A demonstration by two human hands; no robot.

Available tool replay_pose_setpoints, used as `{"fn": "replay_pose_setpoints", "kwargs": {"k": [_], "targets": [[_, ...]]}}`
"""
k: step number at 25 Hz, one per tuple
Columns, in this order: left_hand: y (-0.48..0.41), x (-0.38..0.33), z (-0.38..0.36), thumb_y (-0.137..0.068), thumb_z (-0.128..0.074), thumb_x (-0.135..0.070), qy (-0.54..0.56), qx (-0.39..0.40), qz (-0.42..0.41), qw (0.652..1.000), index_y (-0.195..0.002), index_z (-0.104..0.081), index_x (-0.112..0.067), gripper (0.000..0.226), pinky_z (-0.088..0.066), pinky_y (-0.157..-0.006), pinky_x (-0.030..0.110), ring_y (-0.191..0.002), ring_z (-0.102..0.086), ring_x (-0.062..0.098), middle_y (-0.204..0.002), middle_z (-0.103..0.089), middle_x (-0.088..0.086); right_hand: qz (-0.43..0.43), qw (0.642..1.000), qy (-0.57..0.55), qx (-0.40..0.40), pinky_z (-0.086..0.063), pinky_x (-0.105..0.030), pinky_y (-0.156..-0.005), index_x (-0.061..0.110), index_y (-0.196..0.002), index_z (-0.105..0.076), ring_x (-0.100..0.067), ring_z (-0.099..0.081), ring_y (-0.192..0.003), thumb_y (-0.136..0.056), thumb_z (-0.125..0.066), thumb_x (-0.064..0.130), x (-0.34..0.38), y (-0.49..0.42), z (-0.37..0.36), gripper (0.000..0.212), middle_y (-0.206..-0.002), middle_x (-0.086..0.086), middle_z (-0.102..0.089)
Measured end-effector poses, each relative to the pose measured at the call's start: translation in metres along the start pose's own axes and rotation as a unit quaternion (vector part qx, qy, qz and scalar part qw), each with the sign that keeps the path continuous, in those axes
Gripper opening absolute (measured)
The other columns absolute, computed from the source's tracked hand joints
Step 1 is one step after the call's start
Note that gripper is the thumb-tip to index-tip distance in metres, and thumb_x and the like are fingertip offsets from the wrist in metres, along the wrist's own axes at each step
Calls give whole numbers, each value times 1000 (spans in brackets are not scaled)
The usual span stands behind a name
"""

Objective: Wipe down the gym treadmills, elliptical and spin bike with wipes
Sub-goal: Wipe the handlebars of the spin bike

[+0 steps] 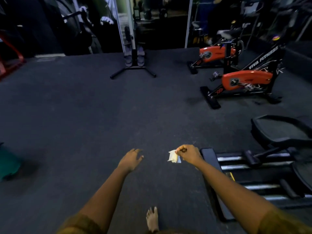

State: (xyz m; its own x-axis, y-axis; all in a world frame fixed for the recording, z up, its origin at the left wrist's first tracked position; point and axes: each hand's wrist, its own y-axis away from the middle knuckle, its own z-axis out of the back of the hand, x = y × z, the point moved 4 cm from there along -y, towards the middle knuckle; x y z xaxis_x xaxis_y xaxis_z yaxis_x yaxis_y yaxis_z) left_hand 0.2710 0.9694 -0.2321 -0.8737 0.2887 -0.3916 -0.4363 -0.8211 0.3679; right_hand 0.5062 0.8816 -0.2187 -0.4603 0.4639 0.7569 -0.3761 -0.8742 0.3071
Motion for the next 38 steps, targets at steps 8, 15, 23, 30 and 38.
{"fn": "replay_pose_setpoints", "kwargs": {"k": [8,15,23,30,38], "targets": [[-282,-70,108,-101,-39,-32,-36,38,-103,993,-145,-33,-16,47,-29,-111,36,-139,-29,26,-151,-31,11,-56,993,-11,-103,-40,-19,-70,7,-97,-69,-10,-56,-77,-87,-65,21,71,-239,90,18,-99,-8,-69],[-528,-147,187,-101,-39,-32,-49,28,-159,986,-144,-35,-18,46,-28,-109,33,-138,-31,24,-150,-34,9,-67,985,-55,-149,-42,-21,-72,11,-91,-69,-12,-59,-82,-86,-66,22,96,-462,178,13,-94,-4,-68],[-759,-224,262,-100,-40,-34,-49,52,-192,979,-145,-33,-19,47,-32,-109,38,-136,-32,27,-149,-34,12,-60,987,-24,-150,-38,-21,-70,17,-88,-64,-15,-60,-90,-88,-61,24,131,-689,263,7,-94,-1,-66],[-950,-337,302,-100,-44,-28,-47,95,-320,942,-140,-42,-13,43,-31,-103,26,-129,-42,23,-141,-44,8,-85,965,-110,-223,-40,-11,-63,21,-74,-61,-2,-57,-72,-85,-62,16,135,-831,358,12,-75,7,-64],[-1046,-516,309,-95,-54,-12,81,218,-449,862,-126,-57,-8,32,-34,-78,0,-105,-56,12,-113,-63,7,-109,913,-253,-302,-38,-17,-60,20,-76,-63,4,-50,-56,-86,-65,18,99,-893,460,11,-65,10,-60]]}}
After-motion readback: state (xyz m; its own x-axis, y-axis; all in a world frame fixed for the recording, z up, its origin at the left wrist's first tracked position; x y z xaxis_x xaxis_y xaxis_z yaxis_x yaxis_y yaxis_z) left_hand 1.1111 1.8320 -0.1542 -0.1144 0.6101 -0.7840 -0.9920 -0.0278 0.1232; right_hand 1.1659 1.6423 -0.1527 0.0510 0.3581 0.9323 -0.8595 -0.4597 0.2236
